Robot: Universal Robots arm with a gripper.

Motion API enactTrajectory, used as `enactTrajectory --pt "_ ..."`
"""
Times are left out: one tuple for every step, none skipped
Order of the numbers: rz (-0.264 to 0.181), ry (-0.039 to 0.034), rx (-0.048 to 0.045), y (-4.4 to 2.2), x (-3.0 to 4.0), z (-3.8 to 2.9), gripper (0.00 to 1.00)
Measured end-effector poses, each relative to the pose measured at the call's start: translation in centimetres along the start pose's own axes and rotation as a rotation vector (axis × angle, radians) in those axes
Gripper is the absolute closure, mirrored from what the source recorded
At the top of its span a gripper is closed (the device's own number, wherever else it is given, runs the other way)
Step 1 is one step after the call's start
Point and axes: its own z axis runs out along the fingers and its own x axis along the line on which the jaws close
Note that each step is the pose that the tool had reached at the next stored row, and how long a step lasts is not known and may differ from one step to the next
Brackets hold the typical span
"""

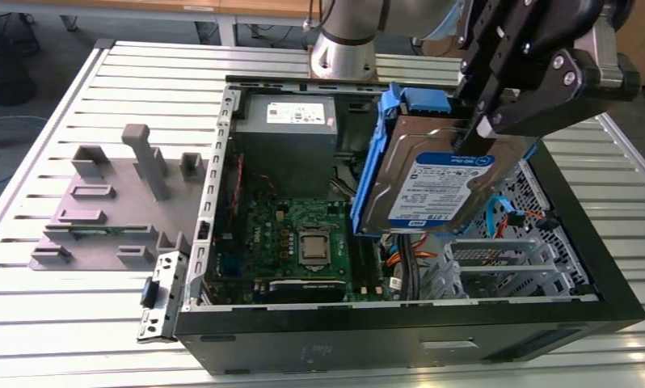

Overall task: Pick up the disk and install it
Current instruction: 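Pick up the disk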

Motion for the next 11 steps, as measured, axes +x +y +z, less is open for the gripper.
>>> enactTrajectory --pt "0.000 -0.0001 -0.0001 -0.24 0.00 0.00 0.65" --pt "0.000 -0.0003 0.0000 -0.47 0.00 -0.01 0.65" --pt "0.000 -0.0002 -0.0001 -0.67 -0.01 -0.02 0.65" --pt "0.000 -0.0002 -0.0001 -0.82 -0.01 -0.03 0.65" --pt "0.000 -0.0002 -0.0002 -0.99 -0.01 -0.04 0.65" --pt "0.000 -0.0001 -0.0003 -1.18 -0.01 -0.05 0.65" --pt "0.000 -0.0002 -0.0004 -1.32 0.02 -0.05 0.65" --pt "0.000 -0.0003 -0.0004 -1.43 0.05 -0.05 0.65" --pt "0.000 -0.0002 -0.0004 -1.52 0.11 -0.07 0.65" --pt "0.000 -0.0001 -0.0004 -1.58 0.20 -0.08 0.65" --pt "0.000 -0.0003 -0.0004 -1.62 0.31 -0.08 0.65"
